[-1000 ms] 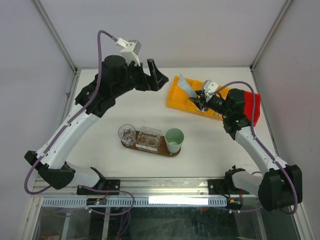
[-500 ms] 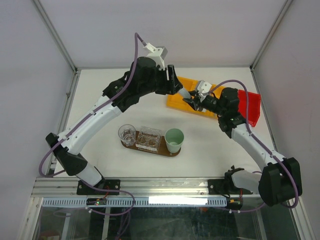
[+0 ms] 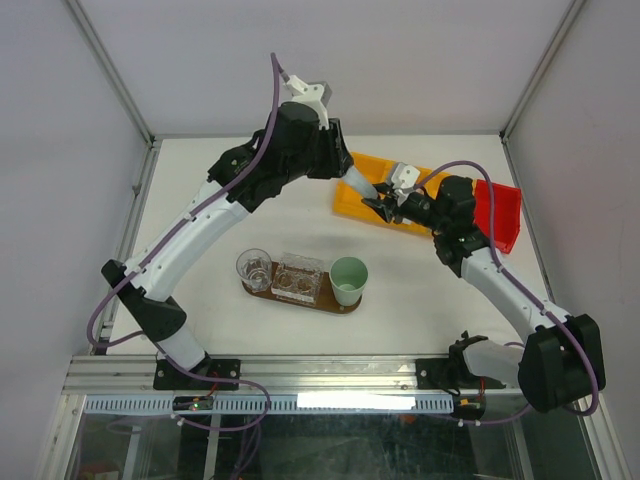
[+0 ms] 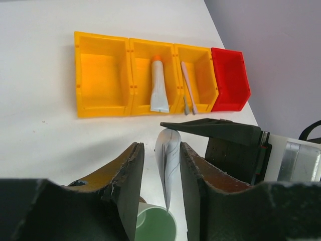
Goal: Prepare toiletry sets of a toothbrush and toothpaste on the tray
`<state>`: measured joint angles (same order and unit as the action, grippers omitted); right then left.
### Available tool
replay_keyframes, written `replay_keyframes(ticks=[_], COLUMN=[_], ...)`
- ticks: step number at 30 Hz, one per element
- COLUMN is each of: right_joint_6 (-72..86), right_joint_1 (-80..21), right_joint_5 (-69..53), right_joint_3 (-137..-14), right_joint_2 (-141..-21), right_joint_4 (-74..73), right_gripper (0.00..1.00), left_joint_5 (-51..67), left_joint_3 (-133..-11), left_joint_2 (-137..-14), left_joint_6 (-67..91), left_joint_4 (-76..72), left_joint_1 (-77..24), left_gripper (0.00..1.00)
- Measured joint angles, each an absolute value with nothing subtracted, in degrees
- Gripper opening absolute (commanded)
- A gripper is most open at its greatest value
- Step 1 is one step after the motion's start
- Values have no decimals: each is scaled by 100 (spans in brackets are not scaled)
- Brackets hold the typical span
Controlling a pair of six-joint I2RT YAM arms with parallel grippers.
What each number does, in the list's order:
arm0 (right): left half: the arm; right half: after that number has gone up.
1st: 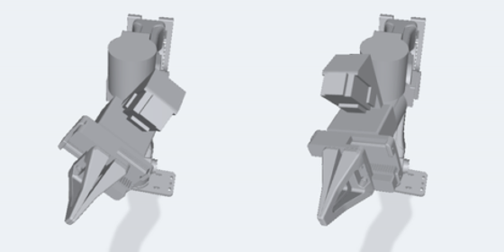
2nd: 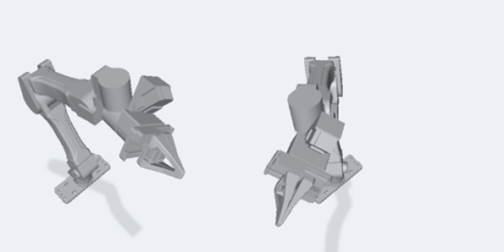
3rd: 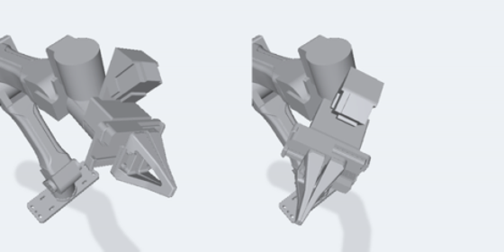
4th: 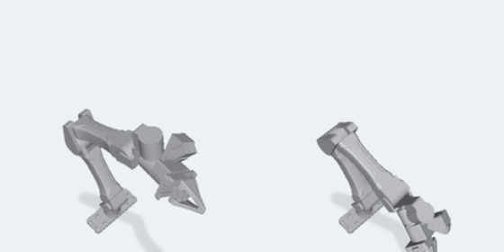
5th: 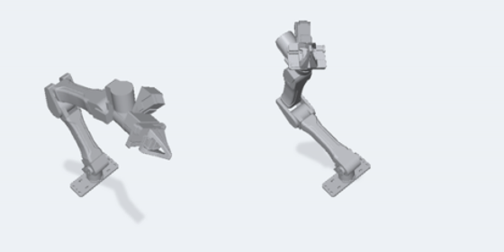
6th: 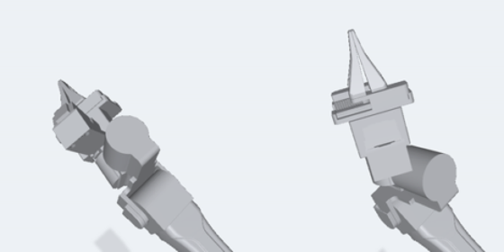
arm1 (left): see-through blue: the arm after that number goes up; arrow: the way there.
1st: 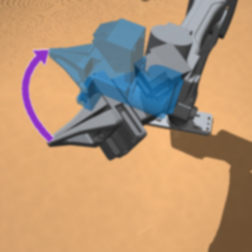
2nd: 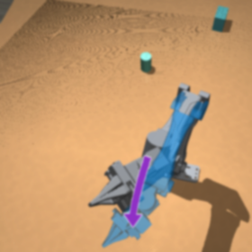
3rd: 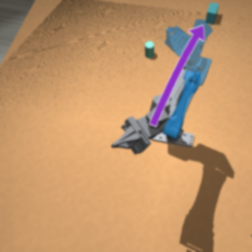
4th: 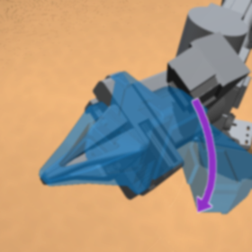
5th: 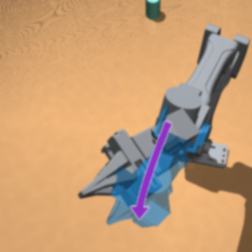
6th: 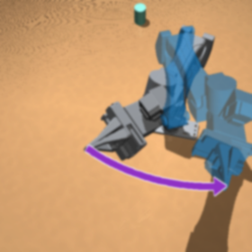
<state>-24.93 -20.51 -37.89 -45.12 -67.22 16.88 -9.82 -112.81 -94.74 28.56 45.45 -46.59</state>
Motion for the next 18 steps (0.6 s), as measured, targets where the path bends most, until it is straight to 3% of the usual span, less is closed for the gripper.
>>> replay_keyframes(ticks=[4,8,14,17,18], right_joint_6=[-2493,-2493,-2493,-2493,-2493], right_joint_1=[-2069,-2073,-2080,-2084,-2084], right_joint_5=[-3789,-3791,-3791,-3789,-3789], right_joint_3=[-4543,-4595,-4598,-4595,-4598], right_joint_2=[-6724,-6724,-6724,-6726,-6726], right_joint_4=[1684,1688,1688,1684,1678], right_gripper=[21,21,21,21,21], left_joint_5=[-1048,-1063,-1068,-1063,-1057], left_joint_3=[-11371,-11371,-11371,-11373,-11373], left_joint_2=[-9553,-9557,-9557,-9557,-9557], left_joint_6=[2867,2908,2939,2941,2947], left_joint_4=[4722,4886,4893,4895,4897], left_joint_1=[-4733,-4805,-4805,-4805,-4805], left_gripper=[41,34,15,0,0])
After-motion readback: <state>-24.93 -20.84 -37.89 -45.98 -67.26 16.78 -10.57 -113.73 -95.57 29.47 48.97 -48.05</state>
